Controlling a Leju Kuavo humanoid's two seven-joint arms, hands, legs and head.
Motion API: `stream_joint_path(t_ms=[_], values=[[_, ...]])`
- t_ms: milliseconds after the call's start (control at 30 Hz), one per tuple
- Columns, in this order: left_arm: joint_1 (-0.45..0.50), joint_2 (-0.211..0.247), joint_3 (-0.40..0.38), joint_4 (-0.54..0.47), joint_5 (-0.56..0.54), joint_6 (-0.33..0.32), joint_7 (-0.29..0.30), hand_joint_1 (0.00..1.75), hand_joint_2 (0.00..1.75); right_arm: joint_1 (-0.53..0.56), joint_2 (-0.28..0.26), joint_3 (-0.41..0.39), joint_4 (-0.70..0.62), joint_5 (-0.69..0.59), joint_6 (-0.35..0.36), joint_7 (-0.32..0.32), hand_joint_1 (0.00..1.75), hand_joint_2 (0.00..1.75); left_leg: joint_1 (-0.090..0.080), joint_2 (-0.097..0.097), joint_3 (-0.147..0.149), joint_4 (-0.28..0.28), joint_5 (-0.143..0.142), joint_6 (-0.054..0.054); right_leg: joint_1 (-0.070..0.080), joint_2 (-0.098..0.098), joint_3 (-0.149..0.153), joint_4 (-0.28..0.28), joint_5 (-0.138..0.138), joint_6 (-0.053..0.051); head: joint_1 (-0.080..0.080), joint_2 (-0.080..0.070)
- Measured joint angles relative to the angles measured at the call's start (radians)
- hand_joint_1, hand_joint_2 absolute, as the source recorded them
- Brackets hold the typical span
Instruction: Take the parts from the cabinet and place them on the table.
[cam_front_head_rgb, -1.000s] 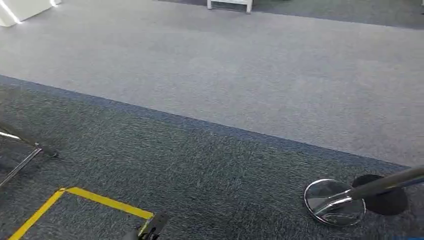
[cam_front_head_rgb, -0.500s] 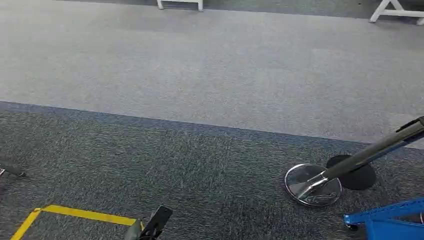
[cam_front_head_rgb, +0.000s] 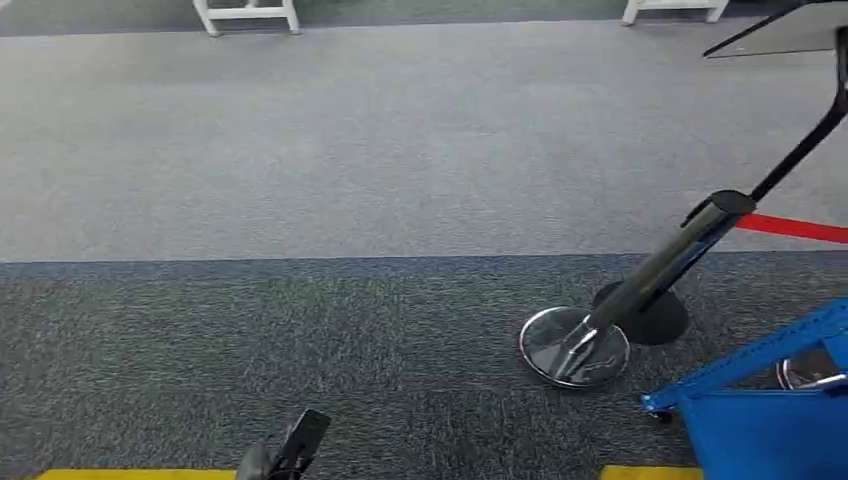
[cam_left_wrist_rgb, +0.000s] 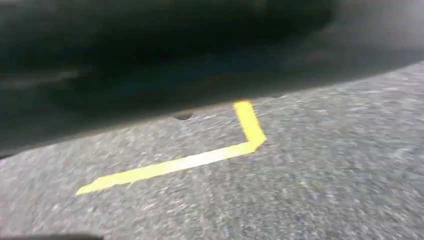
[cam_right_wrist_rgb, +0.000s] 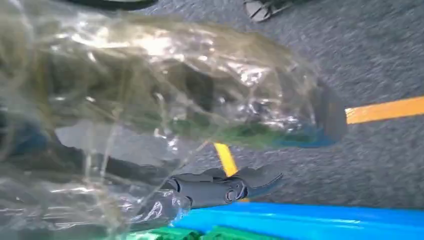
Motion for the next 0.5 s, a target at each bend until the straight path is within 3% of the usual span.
stream_joint_path(t_ms=[33,67,133,167,200,233,300,333,367,400,433,467,500], values=[[0.002,0.0,0.005,0.0,-0.019,0.0,-0.003,0.0,0.0,-0.002,0.001,0.011,0.001,0.025,-0.002,0.002,0.0,0.0,0.006,-0.029,0.004,-0.021,-0.002,0.007,0.006,0.012,-0.005,0.007,0.001,0.005,0.001,0.0],[0.0,-0.001,0.016,0.0,-0.039,0.0,-0.011,0.0,0.0,-0.001,0.002,0.025,0.001,0.046,-0.002,0.003,0.0,0.0,0.001,-0.021,0.011,-0.036,-0.012,0.003,-0.001,0.025,-0.016,0.007,0.005,0.011,-0.003,0.0],[-0.003,-0.005,0.043,-0.002,-0.073,0.001,-0.027,0.0,0.0,0.006,0.002,0.042,0.004,0.053,-0.002,0.003,0.0,0.0,-0.001,-0.004,0.008,-0.037,-0.012,0.008,-0.006,0.044,-0.024,-0.002,0.013,0.025,-0.005,0.0],[-0.004,-0.006,0.059,-0.003,-0.089,0.003,-0.029,0.0,0.0,0.007,0.002,0.046,0.004,0.048,-0.002,0.002,0.0,0.0,0.01,0.01,0.016,-0.061,-0.002,0.009,-0.002,0.043,-0.035,0.002,0.011,0.028,-0.003,0.0],[-0.004,-0.008,0.077,-0.004,-0.111,0.003,-0.029,0.0,0.0,0.007,0.002,0.047,0.004,0.043,-0.002,0.002,0.0,0.0,0.009,0.027,0.023,-0.07,0.003,0.008,0.003,-0.026,-0.041,0.022,-0.005,0.029,-0.001,0.0],[-0.002,-0.011,0.094,-0.005,-0.138,0.005,-0.029,0.0,0.0,0.003,0.002,0.047,0.004,0.033,-0.001,-0.002,0.0,0.0,0.008,0.039,0.024,-0.071,0.004,0.01,0.002,-0.062,-0.068,0.075,-0.04,0.035,0.004,0.0],[0.006,-0.013,0.128,-0.005,-0.179,0.005,-0.027,0.0,0.0,-0.004,0.002,0.047,0.004,0.014,-0.001,-0.01,0.0,0.0,0.005,0.073,0.024,-0.071,0.001,0.011,-0.003,-0.085,-0.14,0.223,-0.109,0.045,0.003,0.0],[0.009,-0.014,0.144,-0.005,-0.186,0.005,-0.026,0.0,0.0,-0.004,0.002,0.047,0.004,0.009,-0.001,-0.013,0.0,0.0,0.005,0.091,0.023,-0.07,0.0,0.011,-0.007,-0.089,-0.172,0.287,-0.129,0.051,0.004,0.0],[0.011,-0.014,0.156,-0.004,-0.189,0.003,-0.024,0.0,0.0,-0.001,0.002,0.047,0.004,0.004,-0.001,-0.013,0.0,0.0,0.006,0.104,0.024,-0.07,-0.001,0.009,-0.011,-0.091,-0.176,0.298,-0.122,0.056,0.005,0.0],[0.012,-0.014,0.167,-0.005,-0.191,0.001,-0.023,0.0,0.0,0.004,0.002,0.046,0.004,-0.002,-0.001,-0.013,0.0,0.0,0.007,0.117,0.025,-0.069,-0.003,0.006,-0.015,-0.095,-0.154,0.258,-0.091,0.061,0.004,0.0],[0.012,-0.016,0.173,-0.005,-0.192,-0.001,-0.022,0.0,0.0,0.006,0.001,0.046,0.004,-0.004,-0.001,-0.013,0.0,0.0,0.008,0.127,0.026,-0.069,-0.006,0.003,-0.018,-0.103,-0.113,0.183,-0.052,0.065,0.005,0.0],[0.012,-0.018,0.179,-0.004,-0.193,-0.002,-0.022,0.0,0.0,0.006,0.0,0.045,0.004,-0.005,-0.001,-0.013,0.0,0.0,0.01,0.137,0.03,-0.067,-0.009,-0.003,-0.021,-0.123,-0.054,0.083,-0.012,0.068,0.004,0.0],[0.012,-0.018,0.186,-0.005,-0.193,-0.002,-0.022,0.0,0.0,0.004,0.0,0.044,0.004,-0.005,-0.001,-0.013,0.0,0.0,0.008,0.147,0.034,-0.064,-0.013,-0.009,-0.021,-0.164,-0.009,0.004,-0.001,0.073,0.005,0.0]])
